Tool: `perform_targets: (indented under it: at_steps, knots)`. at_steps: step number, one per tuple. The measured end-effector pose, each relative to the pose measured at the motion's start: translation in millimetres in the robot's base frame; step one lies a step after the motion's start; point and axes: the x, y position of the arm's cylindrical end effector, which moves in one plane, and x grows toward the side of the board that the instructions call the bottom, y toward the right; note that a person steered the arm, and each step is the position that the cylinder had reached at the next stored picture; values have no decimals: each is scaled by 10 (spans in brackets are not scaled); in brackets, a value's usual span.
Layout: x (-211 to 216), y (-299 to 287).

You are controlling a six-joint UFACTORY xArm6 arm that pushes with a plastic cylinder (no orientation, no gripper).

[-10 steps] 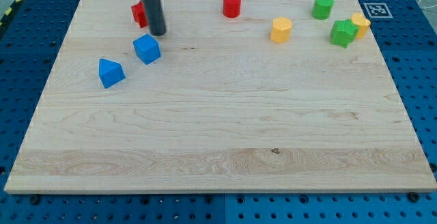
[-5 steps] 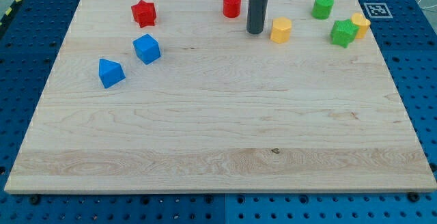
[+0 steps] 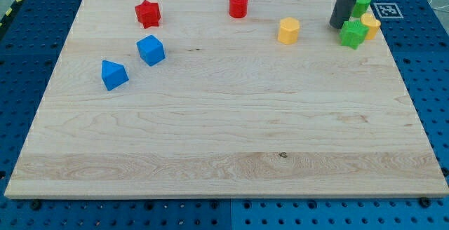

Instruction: Push the green star to center right

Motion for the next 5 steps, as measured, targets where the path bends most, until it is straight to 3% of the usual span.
perform_targets:
  at_steps: [2, 5]
  knots:
    - [536, 180]
    - [309, 367]
